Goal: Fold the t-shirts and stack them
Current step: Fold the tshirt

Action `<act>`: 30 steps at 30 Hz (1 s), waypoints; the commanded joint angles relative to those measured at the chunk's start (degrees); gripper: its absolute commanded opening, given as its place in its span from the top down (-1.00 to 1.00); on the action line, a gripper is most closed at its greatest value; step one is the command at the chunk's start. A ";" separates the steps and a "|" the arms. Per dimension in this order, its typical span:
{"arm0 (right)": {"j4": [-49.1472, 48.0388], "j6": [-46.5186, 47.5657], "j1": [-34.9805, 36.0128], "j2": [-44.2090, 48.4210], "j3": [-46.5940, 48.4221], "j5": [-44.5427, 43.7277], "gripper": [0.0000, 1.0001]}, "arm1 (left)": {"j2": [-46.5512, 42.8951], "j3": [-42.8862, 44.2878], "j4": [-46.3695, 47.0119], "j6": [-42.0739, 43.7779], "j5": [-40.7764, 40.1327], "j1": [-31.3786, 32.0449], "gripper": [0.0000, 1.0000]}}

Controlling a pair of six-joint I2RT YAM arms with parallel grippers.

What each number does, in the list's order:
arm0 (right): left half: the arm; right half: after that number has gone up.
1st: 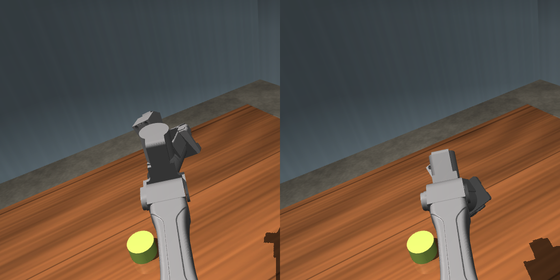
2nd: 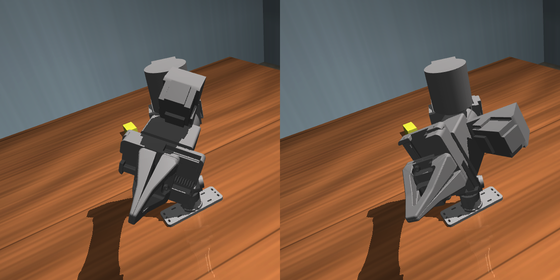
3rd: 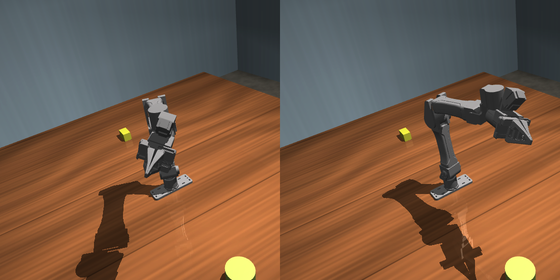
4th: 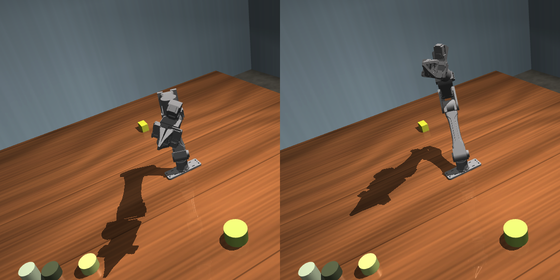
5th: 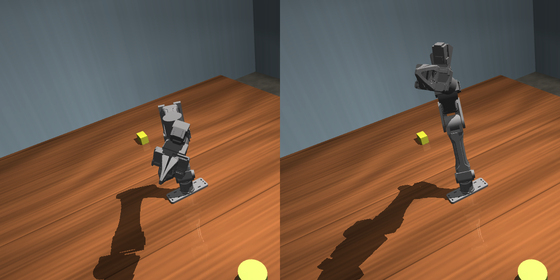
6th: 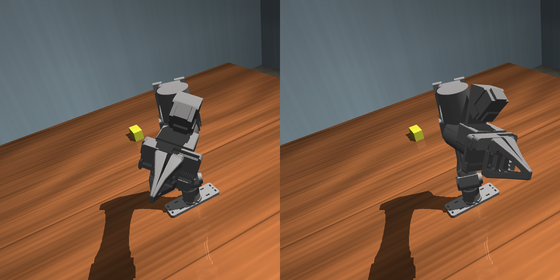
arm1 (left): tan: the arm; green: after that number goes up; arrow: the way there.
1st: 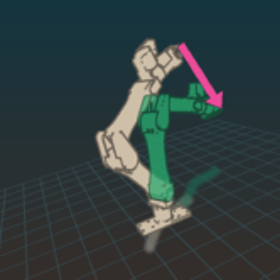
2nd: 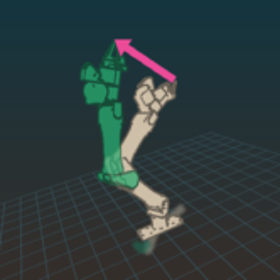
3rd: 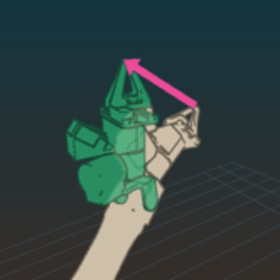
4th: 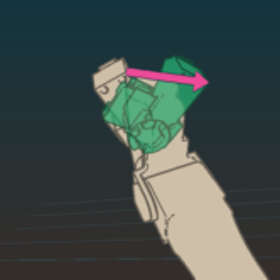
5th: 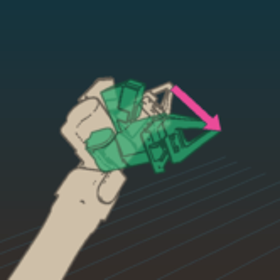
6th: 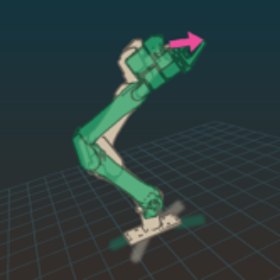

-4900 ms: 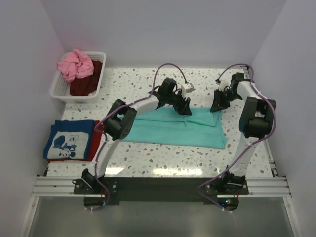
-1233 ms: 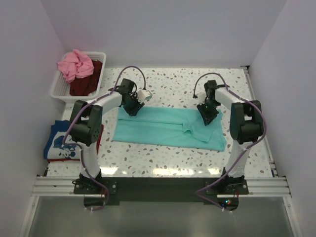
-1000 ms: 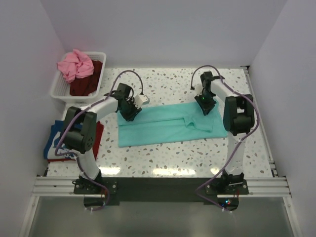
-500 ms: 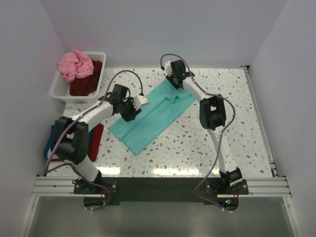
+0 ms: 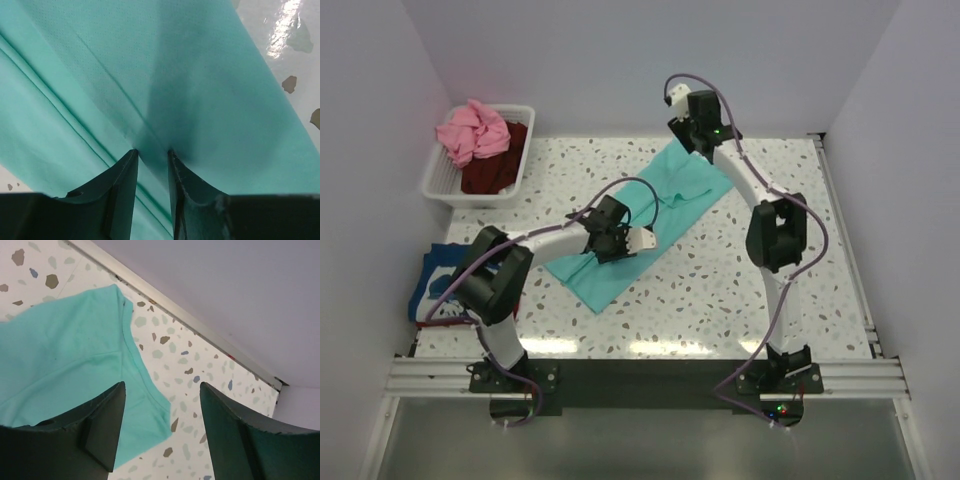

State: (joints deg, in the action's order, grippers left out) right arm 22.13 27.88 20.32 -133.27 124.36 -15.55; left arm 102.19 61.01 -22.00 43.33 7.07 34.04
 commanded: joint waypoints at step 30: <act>30.70 -7.66 -6.44 6.99 -16.42 23.47 0.19 | 8.88 25.37 1.08 -32.95 25.09 -1.51 0.29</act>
State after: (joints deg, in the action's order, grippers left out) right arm 55.77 20.60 11.90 -125.54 108.71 7.20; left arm 108.86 84.60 -24.67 16.45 28.69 35.07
